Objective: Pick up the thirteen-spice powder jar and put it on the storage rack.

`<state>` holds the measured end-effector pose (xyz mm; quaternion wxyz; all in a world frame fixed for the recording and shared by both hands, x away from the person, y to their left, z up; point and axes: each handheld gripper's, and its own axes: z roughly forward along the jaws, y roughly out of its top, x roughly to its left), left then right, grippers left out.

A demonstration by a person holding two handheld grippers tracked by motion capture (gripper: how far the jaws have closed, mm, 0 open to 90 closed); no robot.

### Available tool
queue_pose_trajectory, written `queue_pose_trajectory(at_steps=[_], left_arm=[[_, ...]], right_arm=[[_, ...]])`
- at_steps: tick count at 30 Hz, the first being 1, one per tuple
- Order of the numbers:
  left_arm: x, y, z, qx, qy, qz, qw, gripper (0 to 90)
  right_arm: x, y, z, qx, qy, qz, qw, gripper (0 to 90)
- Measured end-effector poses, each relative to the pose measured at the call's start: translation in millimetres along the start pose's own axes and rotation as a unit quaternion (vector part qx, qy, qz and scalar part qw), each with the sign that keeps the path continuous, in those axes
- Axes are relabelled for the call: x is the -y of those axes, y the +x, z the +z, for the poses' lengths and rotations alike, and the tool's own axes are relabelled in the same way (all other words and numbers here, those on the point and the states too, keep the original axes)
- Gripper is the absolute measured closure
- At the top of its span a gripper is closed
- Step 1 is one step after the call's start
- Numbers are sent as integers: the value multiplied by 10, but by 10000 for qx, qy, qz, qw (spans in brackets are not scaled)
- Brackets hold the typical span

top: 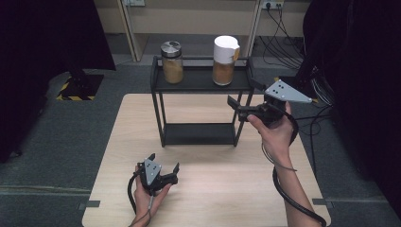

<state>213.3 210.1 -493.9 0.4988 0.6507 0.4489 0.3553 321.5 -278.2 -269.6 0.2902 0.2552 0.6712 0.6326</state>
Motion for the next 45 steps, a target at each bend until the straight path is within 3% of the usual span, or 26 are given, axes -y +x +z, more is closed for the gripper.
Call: queue_pose_trajectory(at_steps=[16, 45], left_arm=[[4, -8, -1, -15, -10, 19, 10000, 21], [7, -17, -3, -39, -20, 17, 10000, 21]], right_arm=[[96, 0, -135, 24, 103, -100, 9999, 25], [484, 56, -417, -41, 461, -137, 9988, 23]])
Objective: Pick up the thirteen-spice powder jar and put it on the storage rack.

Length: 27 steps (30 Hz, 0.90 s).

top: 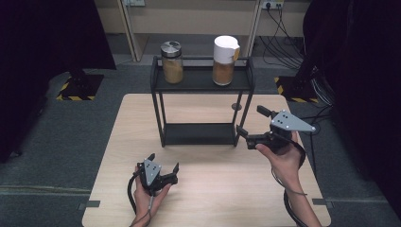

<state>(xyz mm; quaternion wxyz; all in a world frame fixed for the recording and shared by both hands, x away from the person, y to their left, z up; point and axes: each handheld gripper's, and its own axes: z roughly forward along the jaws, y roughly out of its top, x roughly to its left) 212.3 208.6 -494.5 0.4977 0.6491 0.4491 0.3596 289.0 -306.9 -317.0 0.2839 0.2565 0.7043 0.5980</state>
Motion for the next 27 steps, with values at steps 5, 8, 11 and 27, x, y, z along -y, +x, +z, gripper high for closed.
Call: queue_pose_trajectory(at_steps=[5, 8, 11, 27], left_arm=[[8, -3, -5, -6, -21, 0, 10000, 21], [6, -1, -4, -6, -15, -8, 10000, 21], [6, -2, -4, -7, -15, -9, 10000, 21], [5, -7, -4, -15, -13, -2, 10000, 21]], right_arm=[[32, 9, -26, 5, 4, 2, 10000, 22], [64, 15, -35, -4, 32, 2, 10000, 23], [108, 17, -41, 6, 74, 12, 10000, 23], [271, 53, -141, 10, 101, 49, 9999, 23]])
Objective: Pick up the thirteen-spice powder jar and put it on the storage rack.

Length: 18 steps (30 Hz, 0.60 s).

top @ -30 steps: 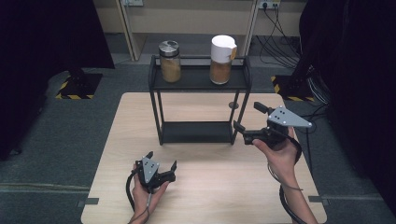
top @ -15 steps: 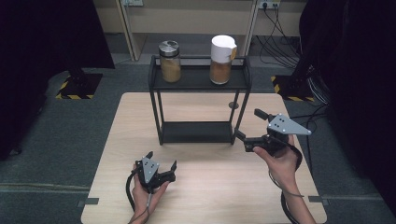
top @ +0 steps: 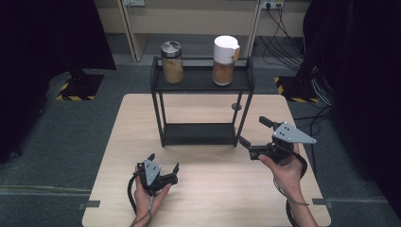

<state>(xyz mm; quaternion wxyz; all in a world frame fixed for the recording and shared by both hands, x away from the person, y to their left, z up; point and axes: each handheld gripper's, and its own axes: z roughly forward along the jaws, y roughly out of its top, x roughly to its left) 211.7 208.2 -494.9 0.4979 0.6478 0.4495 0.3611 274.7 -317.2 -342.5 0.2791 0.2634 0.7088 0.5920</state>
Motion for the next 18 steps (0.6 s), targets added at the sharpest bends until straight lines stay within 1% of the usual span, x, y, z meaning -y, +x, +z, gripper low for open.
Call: queue_pose_trajectory(at_steps=[6, 11, 14, 18], left_arm=[[2, -3, -1, -7, -6, 1, 10000, 20], [0, -3, 0, -6, -1, 0, 10000, 21], [0, -3, 0, -8, 2, 0, 10000, 20], [-1, -6, 1, -15, 4, 1, 10000, 21]], right_arm=[[59, 17, -31, 1, 24, -41, 10000, 23], [124, 18, -40, -8, 141, -51, 9999, 22], [166, 26, -48, 30, 211, -59, 9998, 23], [196, 27, -65, 22, 222, -64, 9997, 23]])
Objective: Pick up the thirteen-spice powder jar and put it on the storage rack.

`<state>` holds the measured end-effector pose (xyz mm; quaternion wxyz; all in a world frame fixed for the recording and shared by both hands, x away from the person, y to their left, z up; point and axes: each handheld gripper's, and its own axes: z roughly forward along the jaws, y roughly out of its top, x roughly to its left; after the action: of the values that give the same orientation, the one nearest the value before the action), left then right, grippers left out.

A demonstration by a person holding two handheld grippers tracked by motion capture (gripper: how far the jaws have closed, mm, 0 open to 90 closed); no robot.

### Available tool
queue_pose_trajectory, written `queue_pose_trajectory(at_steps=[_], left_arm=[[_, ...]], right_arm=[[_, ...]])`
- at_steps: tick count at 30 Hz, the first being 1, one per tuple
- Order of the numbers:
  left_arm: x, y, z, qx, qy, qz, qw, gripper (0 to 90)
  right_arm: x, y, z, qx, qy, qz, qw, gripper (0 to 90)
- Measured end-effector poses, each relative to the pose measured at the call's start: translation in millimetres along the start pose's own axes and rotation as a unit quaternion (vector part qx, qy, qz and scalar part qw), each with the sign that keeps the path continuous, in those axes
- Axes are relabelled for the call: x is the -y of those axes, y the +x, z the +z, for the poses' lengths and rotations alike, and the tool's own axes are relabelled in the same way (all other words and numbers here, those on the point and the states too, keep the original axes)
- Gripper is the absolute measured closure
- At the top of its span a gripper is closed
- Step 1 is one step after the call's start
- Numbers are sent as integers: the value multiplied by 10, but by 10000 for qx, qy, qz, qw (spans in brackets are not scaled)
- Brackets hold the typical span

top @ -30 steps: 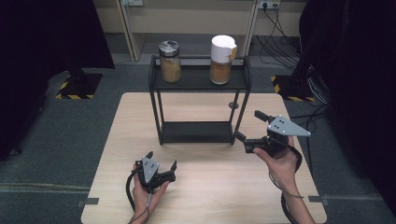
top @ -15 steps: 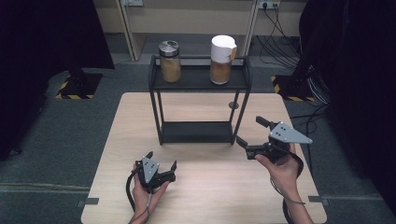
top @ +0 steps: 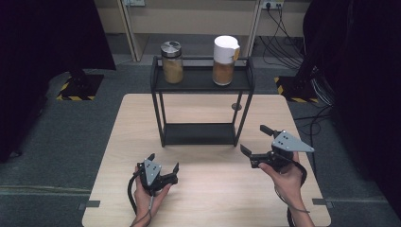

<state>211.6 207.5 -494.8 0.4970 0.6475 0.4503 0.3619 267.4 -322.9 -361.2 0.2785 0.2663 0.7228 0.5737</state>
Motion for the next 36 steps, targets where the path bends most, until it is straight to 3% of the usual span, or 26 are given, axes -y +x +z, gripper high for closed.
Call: queue_pose_trajectory(at_steps=[21, 36], left_arm=[[3, -3, -2, -10, -8, -3, 10000, 20], [9, -6, -5, -20, -26, -3, 10000, 21]], right_arm=[[325, -30, -33, -88, 230, 163, 9996, 18], [674, -76, -75, -75, 380, 542, 9978, 27]])
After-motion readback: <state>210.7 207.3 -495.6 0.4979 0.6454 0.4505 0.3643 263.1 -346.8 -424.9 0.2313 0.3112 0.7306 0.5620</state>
